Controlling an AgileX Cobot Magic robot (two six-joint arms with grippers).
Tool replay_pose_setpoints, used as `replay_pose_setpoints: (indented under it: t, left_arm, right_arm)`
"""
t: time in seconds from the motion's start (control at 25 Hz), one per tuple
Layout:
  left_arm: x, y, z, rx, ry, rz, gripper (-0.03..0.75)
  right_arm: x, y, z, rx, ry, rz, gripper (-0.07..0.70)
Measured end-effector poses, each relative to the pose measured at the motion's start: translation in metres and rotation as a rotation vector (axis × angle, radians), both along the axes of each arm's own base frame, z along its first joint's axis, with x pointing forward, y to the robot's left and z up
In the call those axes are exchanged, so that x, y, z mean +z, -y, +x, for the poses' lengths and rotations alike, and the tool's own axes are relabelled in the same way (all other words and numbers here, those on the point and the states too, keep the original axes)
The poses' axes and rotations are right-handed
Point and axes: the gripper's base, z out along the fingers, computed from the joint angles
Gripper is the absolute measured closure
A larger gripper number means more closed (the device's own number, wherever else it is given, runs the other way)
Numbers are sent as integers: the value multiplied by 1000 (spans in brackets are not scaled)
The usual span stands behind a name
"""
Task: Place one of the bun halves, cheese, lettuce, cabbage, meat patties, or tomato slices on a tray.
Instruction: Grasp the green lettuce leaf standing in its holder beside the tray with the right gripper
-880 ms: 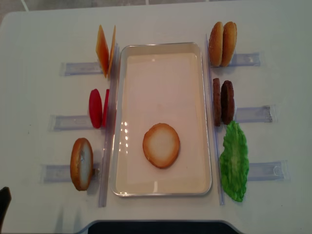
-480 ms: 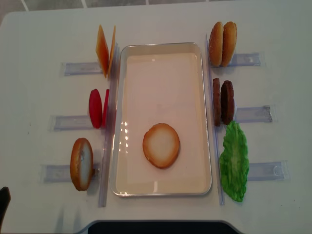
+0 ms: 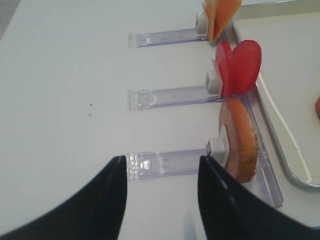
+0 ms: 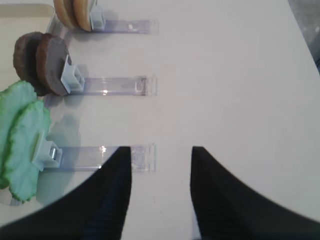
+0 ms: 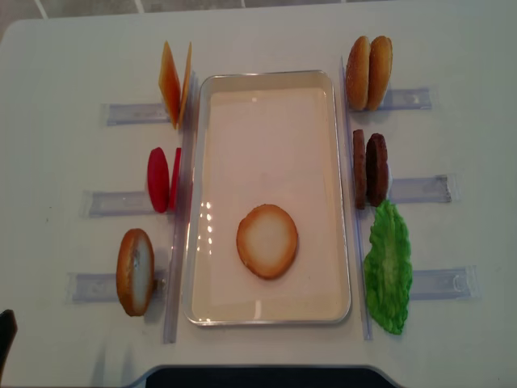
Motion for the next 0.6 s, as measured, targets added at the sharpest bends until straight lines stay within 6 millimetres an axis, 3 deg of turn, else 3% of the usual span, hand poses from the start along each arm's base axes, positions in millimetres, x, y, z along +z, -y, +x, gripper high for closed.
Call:
replay_pose_setpoints:
  t: [0.32,0.6]
  left_arm:
    - [0,0,0,1,0,0,360]
    - [0,0,0,2,0,0,360]
  right_arm:
    - [17,-6,51,-15,-303,12,328]
    - [3,-12,97,-15,-547,5,322]
